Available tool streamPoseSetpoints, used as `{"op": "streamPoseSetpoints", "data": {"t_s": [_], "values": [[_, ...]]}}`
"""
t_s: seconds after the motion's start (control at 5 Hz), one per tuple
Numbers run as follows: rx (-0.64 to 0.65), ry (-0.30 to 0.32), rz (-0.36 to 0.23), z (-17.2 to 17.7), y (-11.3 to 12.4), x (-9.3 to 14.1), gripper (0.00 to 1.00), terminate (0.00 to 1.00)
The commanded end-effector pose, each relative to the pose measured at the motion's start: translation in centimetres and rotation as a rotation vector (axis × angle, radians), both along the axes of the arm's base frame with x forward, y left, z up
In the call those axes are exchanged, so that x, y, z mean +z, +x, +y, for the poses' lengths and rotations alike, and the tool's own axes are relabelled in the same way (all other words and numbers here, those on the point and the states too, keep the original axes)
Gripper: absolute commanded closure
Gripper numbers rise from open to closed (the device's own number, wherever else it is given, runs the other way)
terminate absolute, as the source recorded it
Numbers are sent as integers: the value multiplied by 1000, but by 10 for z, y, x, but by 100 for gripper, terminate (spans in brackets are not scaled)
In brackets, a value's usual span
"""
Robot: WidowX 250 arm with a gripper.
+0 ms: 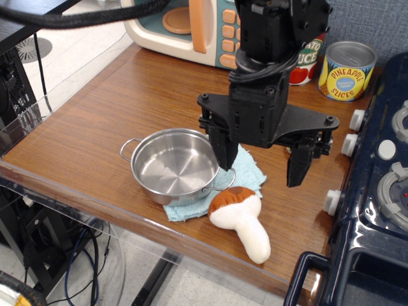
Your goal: Pick up the plate on top of the blue cloth, move the plate to the top left of the table.
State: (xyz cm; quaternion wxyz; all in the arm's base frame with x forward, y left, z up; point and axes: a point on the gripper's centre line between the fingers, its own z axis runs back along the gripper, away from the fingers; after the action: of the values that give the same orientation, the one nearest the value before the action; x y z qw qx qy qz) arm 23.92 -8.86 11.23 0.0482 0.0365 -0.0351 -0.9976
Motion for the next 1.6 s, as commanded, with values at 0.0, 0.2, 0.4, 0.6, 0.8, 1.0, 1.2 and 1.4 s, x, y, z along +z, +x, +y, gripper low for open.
{"op": "streamPoseSetpoints", "data": {"t_s": [0.0,0.2,0.4,0.6,0.8,1.0,1.2,1.4], "values": [[0,0,0,0,0,0,0,0],[141,45,26,10,15,0,0,0],[201,77,44,19,28,-3,0,0],[263,99,51,35,42,-7,0,0],[307,140,84,48,47,-15,0,0],[353,156,83,58,53,-22,0,0],[363,167,98,64,61,-37,0,0],[369,182,100,61,66,-41,0,0]]}}
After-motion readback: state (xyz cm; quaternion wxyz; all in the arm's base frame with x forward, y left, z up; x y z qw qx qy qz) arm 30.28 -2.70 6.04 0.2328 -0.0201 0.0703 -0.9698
